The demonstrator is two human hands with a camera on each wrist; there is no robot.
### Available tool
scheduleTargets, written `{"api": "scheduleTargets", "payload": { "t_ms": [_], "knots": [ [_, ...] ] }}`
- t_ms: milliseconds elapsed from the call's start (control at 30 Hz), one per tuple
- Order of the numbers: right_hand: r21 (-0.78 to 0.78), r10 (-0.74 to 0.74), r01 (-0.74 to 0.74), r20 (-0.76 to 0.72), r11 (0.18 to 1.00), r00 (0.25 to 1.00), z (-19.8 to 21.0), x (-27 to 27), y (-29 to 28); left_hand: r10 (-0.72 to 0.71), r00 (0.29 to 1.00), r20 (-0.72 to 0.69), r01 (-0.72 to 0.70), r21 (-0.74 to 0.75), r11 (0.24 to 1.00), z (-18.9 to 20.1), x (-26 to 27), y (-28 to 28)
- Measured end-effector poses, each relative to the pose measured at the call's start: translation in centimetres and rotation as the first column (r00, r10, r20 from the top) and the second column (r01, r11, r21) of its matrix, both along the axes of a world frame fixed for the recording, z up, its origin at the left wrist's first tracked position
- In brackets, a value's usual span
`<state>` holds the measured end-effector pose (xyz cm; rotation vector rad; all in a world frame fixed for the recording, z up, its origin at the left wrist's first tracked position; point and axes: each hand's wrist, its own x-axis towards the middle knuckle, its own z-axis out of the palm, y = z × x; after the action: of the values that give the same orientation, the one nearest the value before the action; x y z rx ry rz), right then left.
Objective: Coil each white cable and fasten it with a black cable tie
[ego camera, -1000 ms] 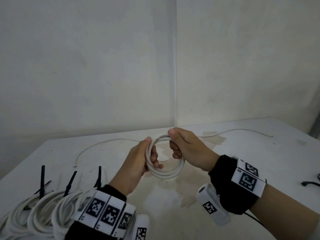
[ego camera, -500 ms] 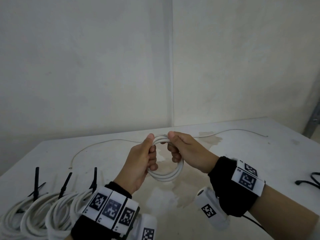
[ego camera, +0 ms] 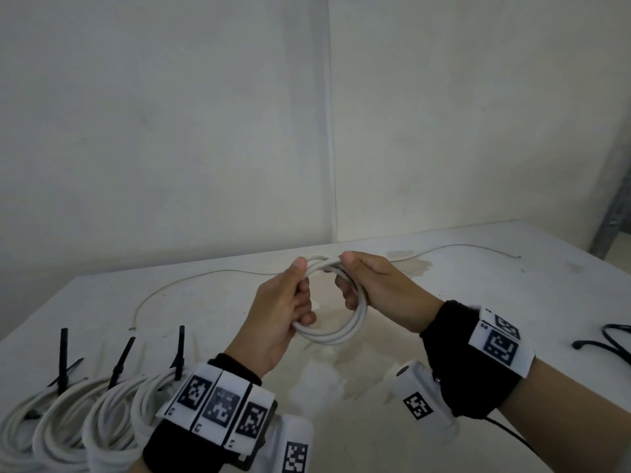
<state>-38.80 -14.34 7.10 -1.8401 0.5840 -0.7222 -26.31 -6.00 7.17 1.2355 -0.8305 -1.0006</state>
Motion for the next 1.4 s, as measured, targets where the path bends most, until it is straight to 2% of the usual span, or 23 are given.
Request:
{"api": "scheduleTargets", "payload": {
  "t_ms": [233, 333, 467, 600, 767, 900, 1000, 1100, 1167, 1333, 1400],
  "knots": [
    [0.098, -0.1, 0.093, 0.066, 0.991, 0.993, -1.2, -2.4, -0.1, -0.003, 0.986, 0.168, 0.005, -0.011, 1.0, -0.7, -1.8, -1.5],
    [0.007, -0.13, 0.13, 0.033, 0.992, 0.991, -1.1, -3.4, -0.1, -0.033, 0.972, 0.232, 0.038, -0.016, 0.999, -1.3, -2.4, -1.9],
    [-0.047, -0.153, 0.153, 0.005, 0.987, 0.988, -1.3, -5.0, -0.7, -0.157, 0.974, 0.164, 0.151, 0.047, 0.987, -1.2, -3.5, -2.6],
    [-0.046, -0.179, 0.18, 0.015, 0.983, 0.984, -1.7, -7.0, -1.1, -0.15, 0.985, 0.081, 0.145, 0.064, 0.987, -1.0, -6.0, -3.7],
    [-0.042, -0.238, 0.236, -0.044, 0.971, 0.97, -2.3, -10.4, -1.9, -0.158, 0.98, 0.117, 0.154, 0.039, 0.987, -2.3, -9.2, -5.0],
    [-0.098, -0.368, 0.357, -0.136, 0.929, 0.92, -3.0, -14.9, -3.4, -0.168, 0.978, 0.122, 0.161, 0.066, 0.985, -3.0, -10.6, -6.2],
    [-0.177, -0.51, 0.479, -0.265, 0.86, 0.818, -4.0, -19.2, -5.3, -0.177, 0.976, 0.125, 0.166, 0.098, 0.981, -3.4, -11.6, -6.8],
    [-0.271, -0.618, 0.558, -0.424, 0.784, 0.663, -4.8, -23.4, -7.1, -0.183, 0.976, 0.115, 0.171, 0.105, 0.98, -3.6, -12.5, -7.5],
    [-0.347, -0.651, 0.56, -0.516, 0.753, 0.556, -5.2, -25.7, -8.1, -0.188, 0.977, 0.102, 0.178, 0.101, 0.979, -3.6, -13.1, -7.9],
    [-0.409, -0.564, 0.468, -0.784, 0.783, 0.258, -6.2, -28.7, -9.8, -0.199, 0.975, 0.101, 0.188, 0.112, 0.976, -3.8, -14.2, -8.6],
    [-0.39, -0.505, 0.444, -0.845, 0.806, 0.175, -6.7, -28.8, -10.3, -0.199, 0.975, 0.102, 0.186, 0.124, 0.975, -3.9, -14.3, -8.8]
  ]
}}
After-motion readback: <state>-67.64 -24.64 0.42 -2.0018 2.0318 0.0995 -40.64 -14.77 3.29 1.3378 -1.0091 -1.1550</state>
